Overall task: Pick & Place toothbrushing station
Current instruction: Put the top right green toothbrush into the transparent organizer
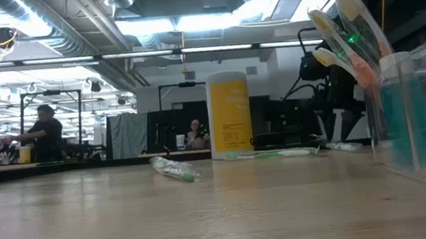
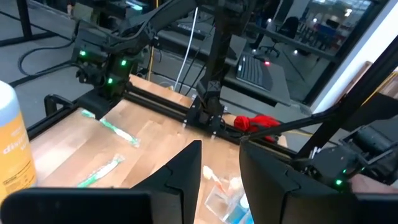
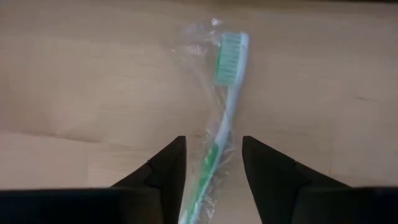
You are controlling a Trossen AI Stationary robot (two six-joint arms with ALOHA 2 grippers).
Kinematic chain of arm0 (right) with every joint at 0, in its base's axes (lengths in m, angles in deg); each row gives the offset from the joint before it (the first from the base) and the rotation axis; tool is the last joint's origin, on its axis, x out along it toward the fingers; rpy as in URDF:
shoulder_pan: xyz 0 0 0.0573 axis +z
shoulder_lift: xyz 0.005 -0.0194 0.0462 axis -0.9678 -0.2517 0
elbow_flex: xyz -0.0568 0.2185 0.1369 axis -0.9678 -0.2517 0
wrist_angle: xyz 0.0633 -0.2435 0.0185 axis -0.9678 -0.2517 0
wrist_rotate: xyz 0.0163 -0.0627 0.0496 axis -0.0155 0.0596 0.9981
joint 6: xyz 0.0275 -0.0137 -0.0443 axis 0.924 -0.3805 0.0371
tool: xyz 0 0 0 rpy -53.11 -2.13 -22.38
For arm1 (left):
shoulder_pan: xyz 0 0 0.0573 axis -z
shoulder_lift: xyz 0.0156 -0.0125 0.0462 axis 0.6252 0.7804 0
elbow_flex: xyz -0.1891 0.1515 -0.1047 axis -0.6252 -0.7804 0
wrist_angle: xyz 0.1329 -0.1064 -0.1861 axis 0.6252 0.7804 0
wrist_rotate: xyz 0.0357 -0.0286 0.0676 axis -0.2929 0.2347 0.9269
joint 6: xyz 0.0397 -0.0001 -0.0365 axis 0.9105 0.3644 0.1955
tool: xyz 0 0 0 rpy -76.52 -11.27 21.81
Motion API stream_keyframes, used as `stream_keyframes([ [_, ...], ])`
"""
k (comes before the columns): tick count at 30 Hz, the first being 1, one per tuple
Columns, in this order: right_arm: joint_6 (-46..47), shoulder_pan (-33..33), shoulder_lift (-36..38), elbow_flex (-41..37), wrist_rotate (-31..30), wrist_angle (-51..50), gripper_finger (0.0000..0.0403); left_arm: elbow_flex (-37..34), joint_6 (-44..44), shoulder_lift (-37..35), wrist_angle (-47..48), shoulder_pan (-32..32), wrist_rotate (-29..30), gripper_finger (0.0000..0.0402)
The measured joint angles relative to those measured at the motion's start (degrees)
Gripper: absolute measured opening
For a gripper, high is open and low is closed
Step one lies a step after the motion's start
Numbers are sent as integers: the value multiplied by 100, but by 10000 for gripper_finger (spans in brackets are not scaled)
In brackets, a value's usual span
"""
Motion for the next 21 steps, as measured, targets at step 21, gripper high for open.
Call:
stream_keyframes([
  [21, 175, 24, -1, 16, -147, 42, 6, 0, 89, 2, -478, 148, -42, 101],
])
